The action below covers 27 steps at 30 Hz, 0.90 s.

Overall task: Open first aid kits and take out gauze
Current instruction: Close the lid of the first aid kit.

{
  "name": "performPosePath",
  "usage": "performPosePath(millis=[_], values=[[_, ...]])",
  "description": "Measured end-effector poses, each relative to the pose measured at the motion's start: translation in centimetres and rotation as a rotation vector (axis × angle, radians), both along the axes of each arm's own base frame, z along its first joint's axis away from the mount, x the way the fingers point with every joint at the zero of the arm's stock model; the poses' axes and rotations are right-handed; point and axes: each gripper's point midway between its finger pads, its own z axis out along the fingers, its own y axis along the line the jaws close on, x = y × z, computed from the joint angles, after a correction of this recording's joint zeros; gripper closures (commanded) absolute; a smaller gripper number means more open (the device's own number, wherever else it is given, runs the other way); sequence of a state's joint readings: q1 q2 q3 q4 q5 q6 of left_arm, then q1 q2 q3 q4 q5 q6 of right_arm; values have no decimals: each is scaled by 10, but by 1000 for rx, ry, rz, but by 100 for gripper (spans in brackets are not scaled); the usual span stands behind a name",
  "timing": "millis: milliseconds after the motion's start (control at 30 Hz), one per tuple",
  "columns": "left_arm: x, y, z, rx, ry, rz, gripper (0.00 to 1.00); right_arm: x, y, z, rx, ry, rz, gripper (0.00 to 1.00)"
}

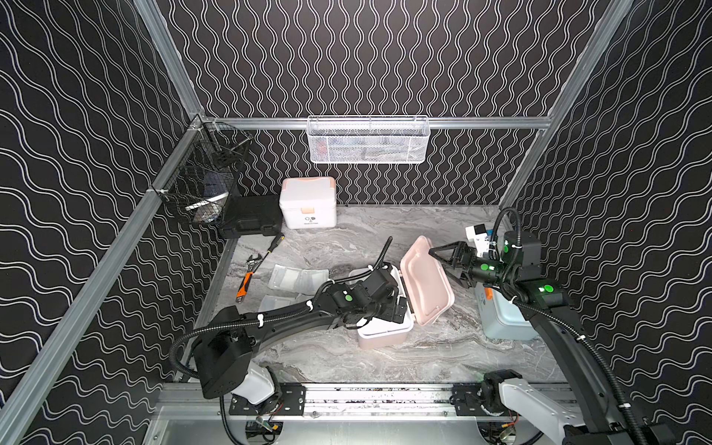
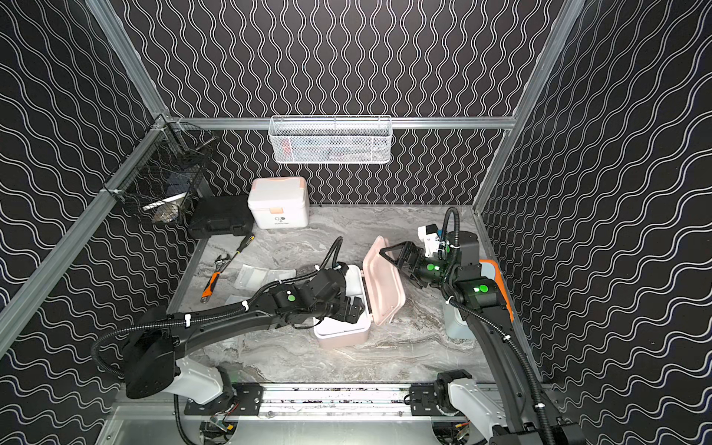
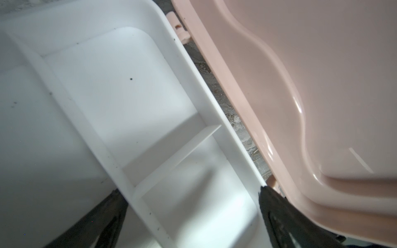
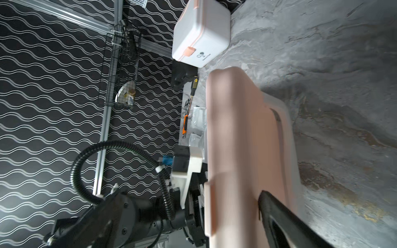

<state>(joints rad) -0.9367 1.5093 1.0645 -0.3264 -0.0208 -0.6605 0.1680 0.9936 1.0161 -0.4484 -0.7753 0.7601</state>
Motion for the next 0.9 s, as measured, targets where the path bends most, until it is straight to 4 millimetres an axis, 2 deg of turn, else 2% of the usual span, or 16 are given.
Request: performPosePath(millis=[167, 300, 467, 767, 900], values=[[-11, -2, 6, -59, 28, -25, 1, -7, 12, 16, 44, -10, 63, 0], [-20, 5, 24, -108, 1, -35, 1, -12, 23, 19, 54, -9, 106, 0], [-28, 17, 45, -165, -45, -35, 1, -21, 45, 22, 42, -11, 174, 0], [-51, 58, 84, -277, -160, -17, 1, -38, 86, 25, -35, -51, 282, 0], [-63, 81, 106, -333, -239, -15, 1, -42, 100, 13, -72, -37, 317, 0]])
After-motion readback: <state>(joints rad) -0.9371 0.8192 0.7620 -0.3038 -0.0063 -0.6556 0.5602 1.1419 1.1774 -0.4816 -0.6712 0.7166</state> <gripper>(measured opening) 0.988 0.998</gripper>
